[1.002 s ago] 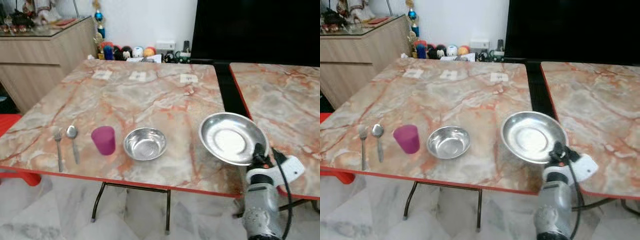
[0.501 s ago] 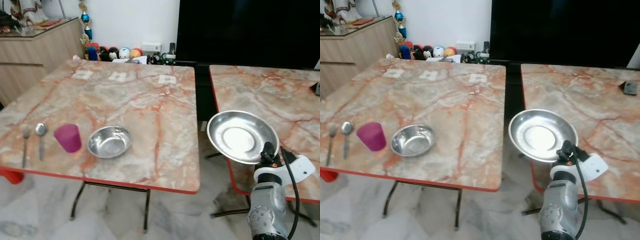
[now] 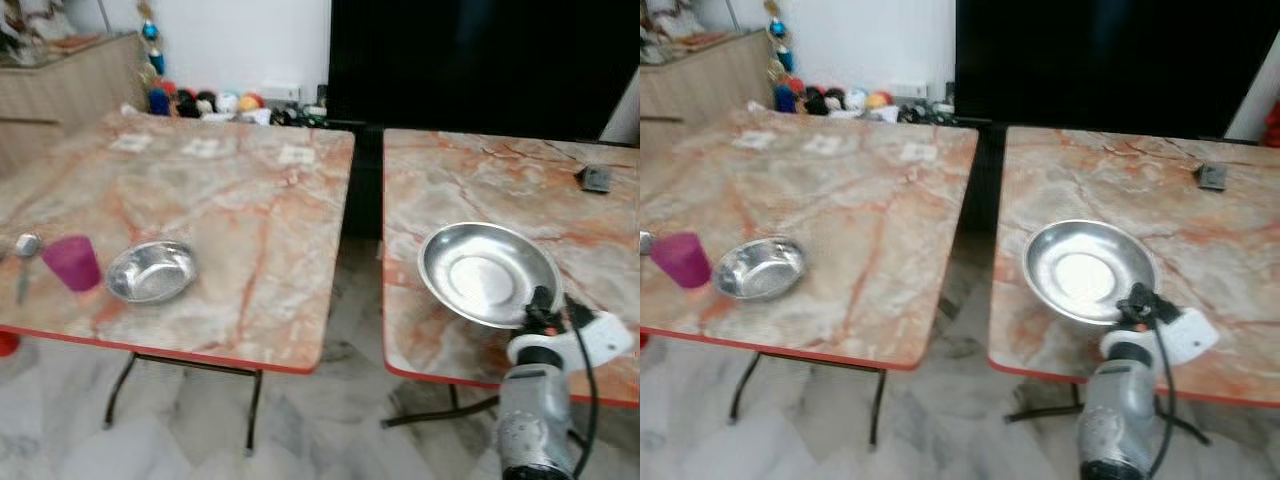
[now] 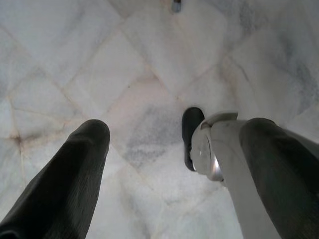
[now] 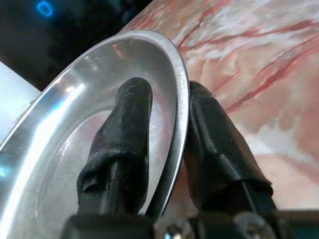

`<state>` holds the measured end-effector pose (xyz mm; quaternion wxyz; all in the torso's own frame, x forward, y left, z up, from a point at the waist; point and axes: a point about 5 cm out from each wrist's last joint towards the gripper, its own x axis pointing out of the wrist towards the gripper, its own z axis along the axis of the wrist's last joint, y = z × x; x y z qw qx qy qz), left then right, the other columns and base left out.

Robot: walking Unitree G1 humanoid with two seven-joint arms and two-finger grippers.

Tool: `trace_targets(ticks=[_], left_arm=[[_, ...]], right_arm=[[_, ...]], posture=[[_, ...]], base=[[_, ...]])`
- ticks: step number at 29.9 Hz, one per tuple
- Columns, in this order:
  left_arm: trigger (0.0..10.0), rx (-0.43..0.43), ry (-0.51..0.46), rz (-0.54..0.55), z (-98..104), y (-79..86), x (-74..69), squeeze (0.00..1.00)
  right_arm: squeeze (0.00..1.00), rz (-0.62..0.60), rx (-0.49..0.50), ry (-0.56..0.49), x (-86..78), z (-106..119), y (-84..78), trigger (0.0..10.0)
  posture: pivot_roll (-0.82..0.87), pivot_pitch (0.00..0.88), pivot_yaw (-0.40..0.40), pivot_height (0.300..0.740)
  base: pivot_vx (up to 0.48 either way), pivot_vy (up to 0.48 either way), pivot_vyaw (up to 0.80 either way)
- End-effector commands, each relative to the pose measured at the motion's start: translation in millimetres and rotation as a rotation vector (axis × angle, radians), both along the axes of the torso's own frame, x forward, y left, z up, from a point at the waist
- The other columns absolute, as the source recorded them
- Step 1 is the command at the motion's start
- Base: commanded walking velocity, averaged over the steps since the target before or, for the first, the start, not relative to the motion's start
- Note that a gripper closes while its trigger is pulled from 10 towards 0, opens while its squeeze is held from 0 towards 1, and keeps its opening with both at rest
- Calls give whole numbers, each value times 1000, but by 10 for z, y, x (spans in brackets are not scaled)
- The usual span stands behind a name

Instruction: Setting the table

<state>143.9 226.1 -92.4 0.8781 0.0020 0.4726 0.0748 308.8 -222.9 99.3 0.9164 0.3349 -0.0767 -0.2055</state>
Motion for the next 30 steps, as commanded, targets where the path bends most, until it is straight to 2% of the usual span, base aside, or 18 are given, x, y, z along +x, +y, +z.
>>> trace_targets(ticks=[1, 11, 17, 23, 30], left_arm=[[10000, -6, 12, -16, -12, -28, -11, 0], [10000, -5, 11, -17, -9, -23, -8, 0], [10000, -3, 11, -19, -9, -23, -6, 0], [10000, 4, 13, -15, -8, -15, -6, 0], [10000, 8, 16, -7, -9, -9, -10, 0]], right_arm=[[0, -31, -10, -19, 3, 63, -81, 10000], [0, -47, -7, -9, -7, 42, -87, 10000], [0, -113, 22, 5, -62, 5, -179, 10000], [0, -195, 10, 41, -124, -28, -282, 10000], [0, -244, 9, 74, -154, -63, -320, 10000]], posture=[[-17, 0, -17, 740], [-19, 0, -13, 740], [-21, 0, -12, 740], [-23, 0, -9, 740], [-18, 0, -10, 740]], base=[[0, -334, 0], [0, -332, 0], [0, -334, 0], [0, -329, 0], [0, 0, 0]])
